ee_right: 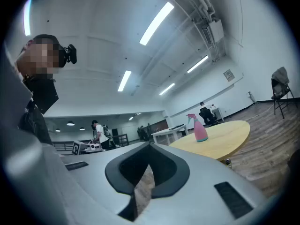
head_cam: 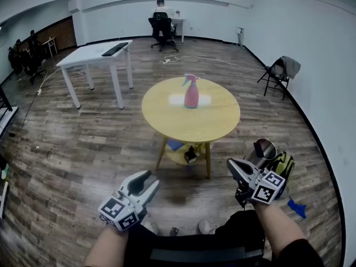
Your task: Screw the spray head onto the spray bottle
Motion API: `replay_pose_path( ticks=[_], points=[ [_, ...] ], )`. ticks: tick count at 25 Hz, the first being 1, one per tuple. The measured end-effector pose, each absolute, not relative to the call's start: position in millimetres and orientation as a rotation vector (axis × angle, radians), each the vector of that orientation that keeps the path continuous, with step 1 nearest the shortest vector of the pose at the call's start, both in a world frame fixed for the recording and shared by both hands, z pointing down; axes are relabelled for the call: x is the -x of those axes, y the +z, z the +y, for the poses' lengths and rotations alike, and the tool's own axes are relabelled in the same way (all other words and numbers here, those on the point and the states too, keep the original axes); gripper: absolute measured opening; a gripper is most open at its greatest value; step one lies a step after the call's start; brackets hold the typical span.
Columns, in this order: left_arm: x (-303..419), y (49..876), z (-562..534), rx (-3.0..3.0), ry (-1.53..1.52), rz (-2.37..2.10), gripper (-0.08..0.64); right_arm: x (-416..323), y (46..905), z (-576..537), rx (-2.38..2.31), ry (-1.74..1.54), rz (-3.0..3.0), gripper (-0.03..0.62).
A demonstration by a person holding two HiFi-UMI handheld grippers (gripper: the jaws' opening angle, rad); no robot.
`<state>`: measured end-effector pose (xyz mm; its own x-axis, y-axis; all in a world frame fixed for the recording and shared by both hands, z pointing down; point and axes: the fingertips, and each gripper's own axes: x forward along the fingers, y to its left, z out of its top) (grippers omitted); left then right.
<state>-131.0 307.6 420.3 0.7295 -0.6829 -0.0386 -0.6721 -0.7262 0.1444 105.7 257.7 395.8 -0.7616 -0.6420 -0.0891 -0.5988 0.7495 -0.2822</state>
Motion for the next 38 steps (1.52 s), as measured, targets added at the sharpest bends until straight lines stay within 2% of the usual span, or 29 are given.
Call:
replay_pose_path(
  ticks=[17, 24, 32, 35, 38],
  points=[
    [128, 423, 309, -2.813, -0.128, -1.103, 0.179, -110, 396, 257, 1.026, -0.355, 2.746, 0.011],
    [127, 437, 292, -2.828, -0.132, -1.119, 0.179, -109, 431, 239, 1.043, -0.383, 2.785, 0.011],
    [150, 523, 195, -2.509, -0.074, -1.181, 0.179, -141, 510, 156, 1.177, -0.570, 2.741, 0.011],
    [154, 527, 140, -2.468, -0.080, -1.192, 0.179, -146, 508, 109, 1.211, -0.558, 2.726, 0.012],
    [156, 496, 74, -2.474, -0.157, -1.227, 0.179, -150, 480, 54, 1.230, -0.486, 2.718, 0.016]
  ],
)
